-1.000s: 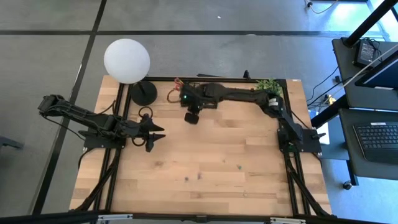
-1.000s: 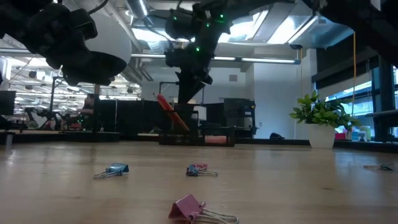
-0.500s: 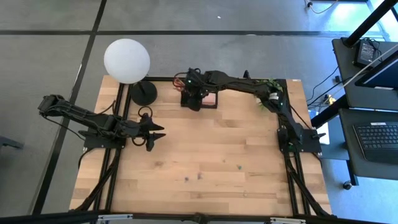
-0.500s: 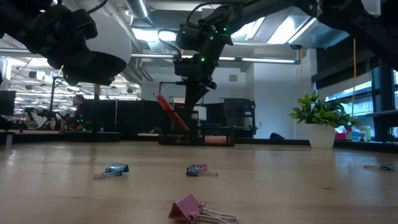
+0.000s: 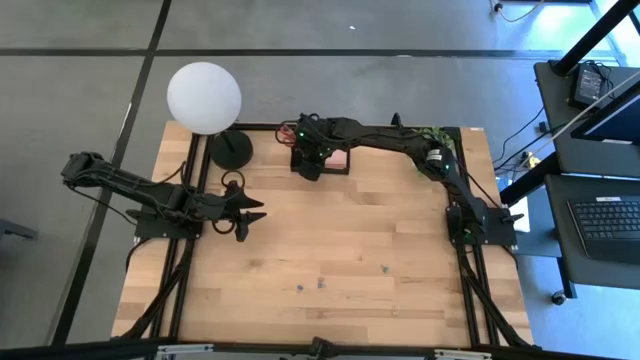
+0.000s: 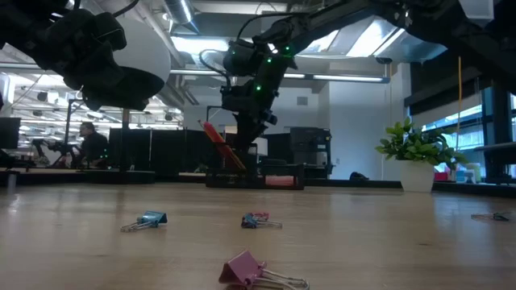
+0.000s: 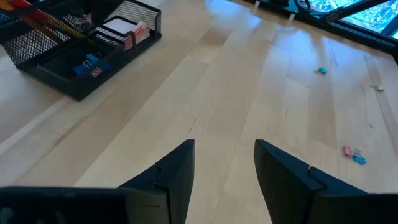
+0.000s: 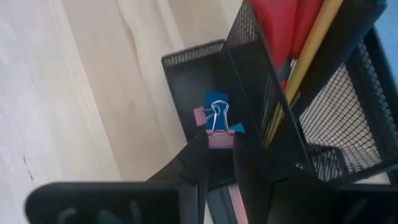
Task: Pick and place office supplies into organizer
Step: Put the pink binder clip into the black desk organizer
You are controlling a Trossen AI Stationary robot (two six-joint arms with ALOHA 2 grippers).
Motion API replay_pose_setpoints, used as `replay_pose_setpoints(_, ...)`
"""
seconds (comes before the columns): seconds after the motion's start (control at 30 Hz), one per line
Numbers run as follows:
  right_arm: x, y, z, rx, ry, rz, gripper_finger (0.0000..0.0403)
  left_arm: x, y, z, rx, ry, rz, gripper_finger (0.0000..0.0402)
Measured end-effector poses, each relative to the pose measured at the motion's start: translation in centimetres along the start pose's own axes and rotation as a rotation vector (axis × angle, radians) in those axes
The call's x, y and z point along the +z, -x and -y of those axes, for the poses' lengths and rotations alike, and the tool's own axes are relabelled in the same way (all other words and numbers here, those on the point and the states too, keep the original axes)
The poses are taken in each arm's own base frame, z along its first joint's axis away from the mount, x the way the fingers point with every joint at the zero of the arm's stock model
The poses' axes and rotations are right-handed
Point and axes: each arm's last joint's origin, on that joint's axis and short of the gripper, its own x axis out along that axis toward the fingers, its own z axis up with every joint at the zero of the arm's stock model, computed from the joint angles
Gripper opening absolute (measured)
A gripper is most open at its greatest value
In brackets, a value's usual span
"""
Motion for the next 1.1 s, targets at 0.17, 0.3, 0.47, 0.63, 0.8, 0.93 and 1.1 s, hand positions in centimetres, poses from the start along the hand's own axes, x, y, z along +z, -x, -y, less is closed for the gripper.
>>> replay_pose_setpoints(0.17,-0.02,-0.25,0.04,-0.001,-0.002,-0.001,0.0069,0.00,0.00,0.00,0.000,0.002,0.000,0.0159)
replay_pose_setpoints(0.3,-0.02,-0.25,0.04,-0.001,0.000,0.000,0.0069,0.00,0.00,0.00,0.000,0.002,0.000,0.0159)
replay_pose_setpoints(0.47,-0.02,-0.27,0.04,-0.001,0.000,-0.001,0.0069,0.00,0.00,0.00,0.000,0.001,0.000,0.0159)
replay_pose_setpoints(0.63,0.00,-0.27,0.04,-0.002,0.000,0.002,0.0070,0.00,0.00,0.00,0.000,0.001,0.000,0.0159)
replay_pose_setpoints(0.8,0.00,-0.27,0.04,-0.002,0.000,0.001,0.0070,0.00,0.00,0.00,0.000,0.001,0.000,0.0159)
replay_pose_setpoints(0.93,0.00,-0.27,0.04,-0.002,0.001,0.001,0.0078,0.00,0.00,0.00,0.000,0.000,0.000,0.0159)
replay_pose_setpoints(1.1,0.00,-0.27,0.04,-0.002,-0.001,0.001,0.0108,0.00,0.00,0.00,0.000,0.000,0.000,0.0159)
